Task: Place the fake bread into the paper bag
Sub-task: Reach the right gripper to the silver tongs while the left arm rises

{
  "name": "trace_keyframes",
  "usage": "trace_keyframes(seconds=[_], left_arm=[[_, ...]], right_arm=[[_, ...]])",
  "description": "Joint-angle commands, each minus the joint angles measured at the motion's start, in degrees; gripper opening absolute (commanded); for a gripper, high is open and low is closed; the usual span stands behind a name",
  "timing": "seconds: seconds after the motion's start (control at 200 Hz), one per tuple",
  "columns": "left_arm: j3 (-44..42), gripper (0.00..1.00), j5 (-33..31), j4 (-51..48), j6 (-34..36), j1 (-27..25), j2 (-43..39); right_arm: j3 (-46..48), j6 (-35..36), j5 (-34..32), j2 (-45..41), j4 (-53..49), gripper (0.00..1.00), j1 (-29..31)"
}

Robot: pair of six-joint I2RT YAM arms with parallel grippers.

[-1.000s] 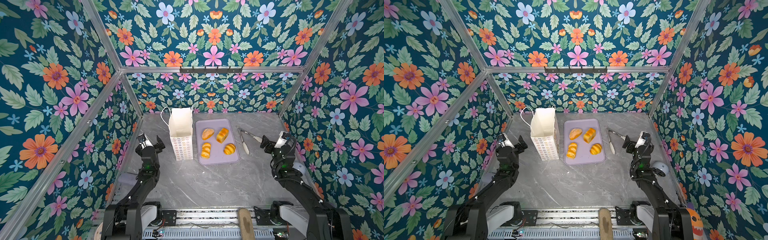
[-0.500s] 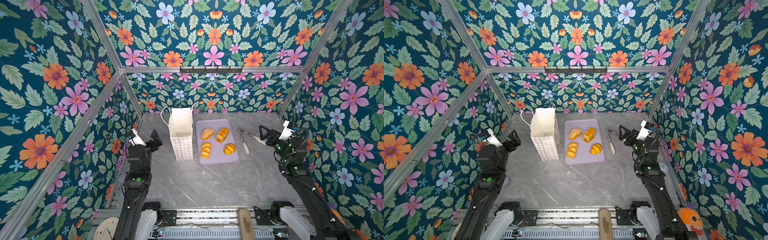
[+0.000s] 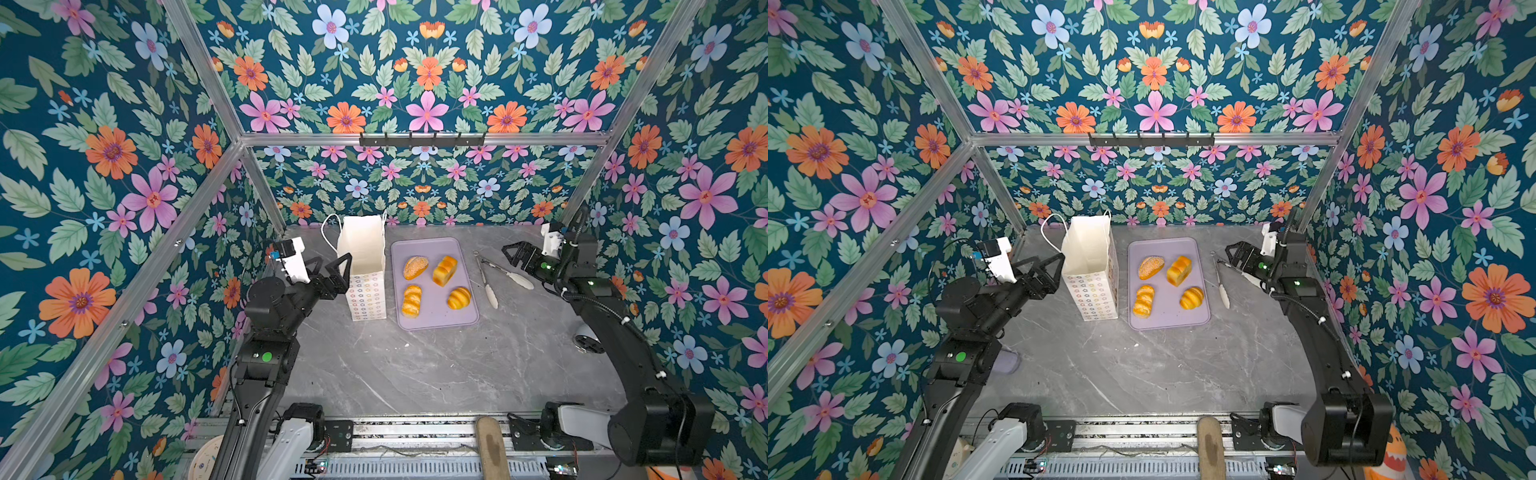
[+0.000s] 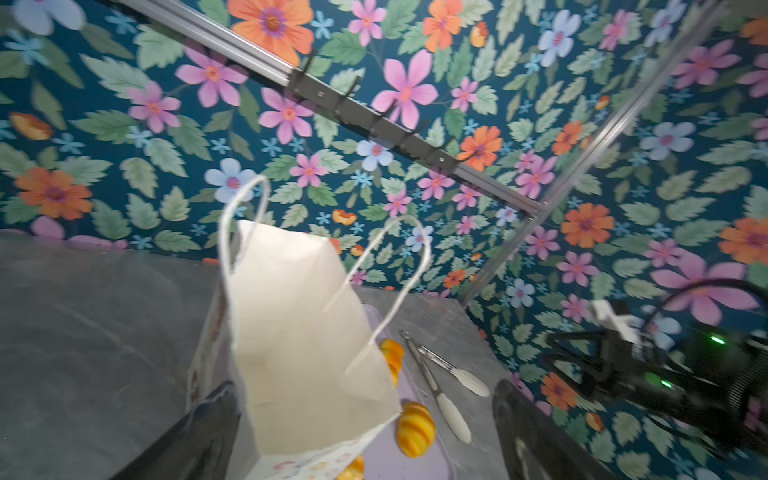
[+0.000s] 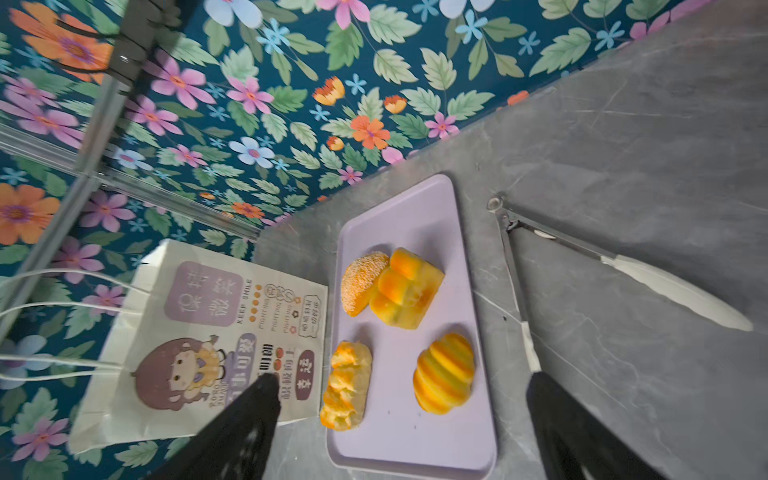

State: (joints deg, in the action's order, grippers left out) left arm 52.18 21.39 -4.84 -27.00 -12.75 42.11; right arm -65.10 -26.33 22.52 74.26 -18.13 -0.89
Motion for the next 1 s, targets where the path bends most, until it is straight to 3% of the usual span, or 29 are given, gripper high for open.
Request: trace_keyframes(seconds=[0.0,0.28,0.39,0.57,0.75,0.995], left_arm=[[1.8,0.96,0.0,2.7,0.6,-7.2,1.1],[7.2,1.00,-3.4,3.3,8.3,-28.0,12.6],[9.7,1.00,-1.8,1.7,12.2,-33.1,16.8],[10.4,1.00,-0.6,3.6,12.8,-34.8,20.8],[12.5,1.00,-2.9,3.8,12.7,-34.8,25.2],[13.3,1.00,-6.2,5.0,12.4,-34.8,30.0]], right_arm=[[-4.7,6.5,-4.9,6.2,-11.0,0.94,0.0],[-26.3,24.8,-8.9,33.7,-23.4,0.90,0.0],[-35.1,31.5,-8.0,42.6,-28.3,0.86,0.0],[-45.1,37.6,-13.1,51.8,-32.8,0.84,0.0],[-52.2,40.3,-12.8,58.2,-36.7,0.76,0.0],[-54.5,41.6,-12.7,61.4,-36.9,0.75,-0.1]])
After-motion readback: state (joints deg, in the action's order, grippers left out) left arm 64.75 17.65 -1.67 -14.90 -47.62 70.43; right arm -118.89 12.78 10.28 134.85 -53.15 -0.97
